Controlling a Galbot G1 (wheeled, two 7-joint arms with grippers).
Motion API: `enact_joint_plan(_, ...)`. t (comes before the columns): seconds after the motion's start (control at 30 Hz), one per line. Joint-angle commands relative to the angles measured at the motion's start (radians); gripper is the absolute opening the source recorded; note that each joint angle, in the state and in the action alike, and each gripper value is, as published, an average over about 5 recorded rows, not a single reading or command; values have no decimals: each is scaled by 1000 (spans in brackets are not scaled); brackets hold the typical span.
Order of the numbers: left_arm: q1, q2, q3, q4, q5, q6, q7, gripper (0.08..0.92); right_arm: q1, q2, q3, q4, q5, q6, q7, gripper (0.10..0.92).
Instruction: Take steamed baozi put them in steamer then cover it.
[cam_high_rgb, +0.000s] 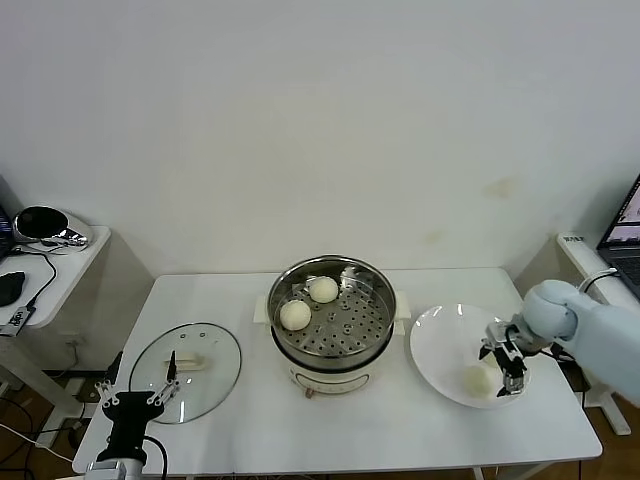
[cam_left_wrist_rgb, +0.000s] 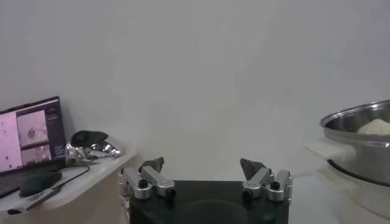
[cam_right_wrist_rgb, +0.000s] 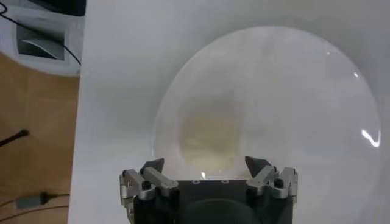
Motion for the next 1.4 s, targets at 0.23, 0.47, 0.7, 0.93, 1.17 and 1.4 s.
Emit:
enact_joint_plan(0.23, -4, 1, 2, 9, 0, 0, 0, 823, -57, 65, 41, -68, -13, -13, 25, 792)
enact_joint_plan(0.47, -4, -2, 4, 9, 0, -2, -1, 823, -42, 65, 43, -68, -15, -19, 25, 680)
enact_joint_plan(0.7, 1, 1, 0, 4, -1, -4, -1, 823, 17, 44, 36, -45, 7, -19, 6, 600)
enact_joint_plan(0.93, -3, 5, 3, 6, -3, -2, 0, 823, 278, 11, -27, -25, 95, -14, -64, 594)
enact_joint_plan(1.17, -11, 10, 11, 10, -4, -3, -1, 823, 565, 100, -123, -43, 206, 13, -110, 594)
enact_joint_plan(1.4, -10, 15, 7, 10, -6, -4, -1, 823, 741, 254, -225, -25, 307, 81, -101, 594)
